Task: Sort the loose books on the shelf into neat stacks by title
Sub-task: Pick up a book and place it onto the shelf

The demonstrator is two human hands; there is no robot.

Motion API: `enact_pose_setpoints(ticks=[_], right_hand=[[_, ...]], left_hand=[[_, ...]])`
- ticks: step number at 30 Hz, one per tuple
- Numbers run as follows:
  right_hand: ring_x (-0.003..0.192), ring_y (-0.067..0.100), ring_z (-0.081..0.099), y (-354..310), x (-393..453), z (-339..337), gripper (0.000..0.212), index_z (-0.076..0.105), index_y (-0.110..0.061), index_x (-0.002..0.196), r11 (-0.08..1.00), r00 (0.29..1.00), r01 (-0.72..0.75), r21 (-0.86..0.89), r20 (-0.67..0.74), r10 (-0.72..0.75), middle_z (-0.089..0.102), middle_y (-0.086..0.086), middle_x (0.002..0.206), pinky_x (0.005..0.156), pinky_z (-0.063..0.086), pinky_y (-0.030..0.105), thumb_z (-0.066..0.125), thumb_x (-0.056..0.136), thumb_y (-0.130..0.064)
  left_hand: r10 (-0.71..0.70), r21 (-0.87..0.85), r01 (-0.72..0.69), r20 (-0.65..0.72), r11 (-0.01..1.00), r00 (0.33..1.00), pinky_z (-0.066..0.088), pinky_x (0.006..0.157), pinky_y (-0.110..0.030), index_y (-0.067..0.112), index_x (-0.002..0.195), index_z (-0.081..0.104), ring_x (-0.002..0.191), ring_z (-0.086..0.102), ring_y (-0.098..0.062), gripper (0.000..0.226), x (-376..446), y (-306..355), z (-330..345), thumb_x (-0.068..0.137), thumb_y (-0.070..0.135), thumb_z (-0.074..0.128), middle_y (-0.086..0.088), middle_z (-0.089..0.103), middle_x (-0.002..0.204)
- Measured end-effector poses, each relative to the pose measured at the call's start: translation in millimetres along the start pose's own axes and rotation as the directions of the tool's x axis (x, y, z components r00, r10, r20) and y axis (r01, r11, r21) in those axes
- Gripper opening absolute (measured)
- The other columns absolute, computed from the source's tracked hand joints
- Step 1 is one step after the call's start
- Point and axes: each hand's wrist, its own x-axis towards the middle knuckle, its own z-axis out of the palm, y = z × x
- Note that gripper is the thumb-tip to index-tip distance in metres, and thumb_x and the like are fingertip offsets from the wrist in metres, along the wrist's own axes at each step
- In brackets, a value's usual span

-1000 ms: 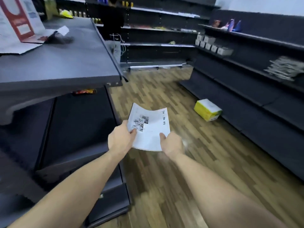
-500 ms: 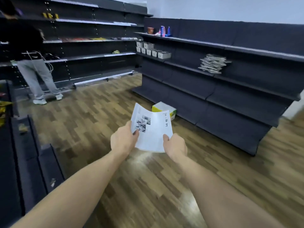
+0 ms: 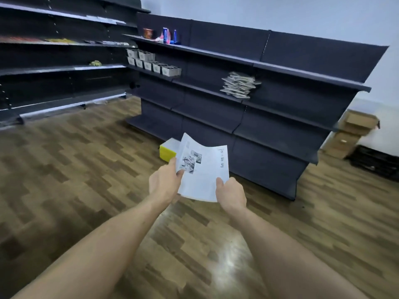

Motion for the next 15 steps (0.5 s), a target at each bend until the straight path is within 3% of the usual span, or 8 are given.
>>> enact_pose_setpoints(ticks=[10,15], right_hand=[[0.094,0.026,0.055,-69.1,130.2,36.2,0.041,0.05,-0.005,0.112,0.999,0.999,-0.022,0.034,-0.038,0.024,0.057,0.004,0.102,0.078,0.044,0.037,0.036,0.104,-0.043],[0.097,0.028,0.058,-92.9,191.1,46.8,0.04,0.05,-0.006,0.11,0.999,0.999,-0.035,0.034,-0.03,0.036,0.057,0.004,0.102,0.08,0.046,0.038,0.037,0.104,-0.043]], left_hand=[[0.047,0.005,-0.047,0.035,0.999,0.998,0.042,0.064,-0.034,0.018,0.124,0.043,0.086,0.063,-0.031,0.032,158.3,-16.7,33.7,0.1,0.04,0.041,-0.006,0.066,0.092],[0.064,0.001,-0.064,0.063,0.998,0.996,0.046,0.063,-0.034,0.017,0.114,0.044,0.078,0.062,-0.029,0.026,224.7,-15.6,48.4,0.1,0.039,0.041,-0.004,0.065,0.086]])
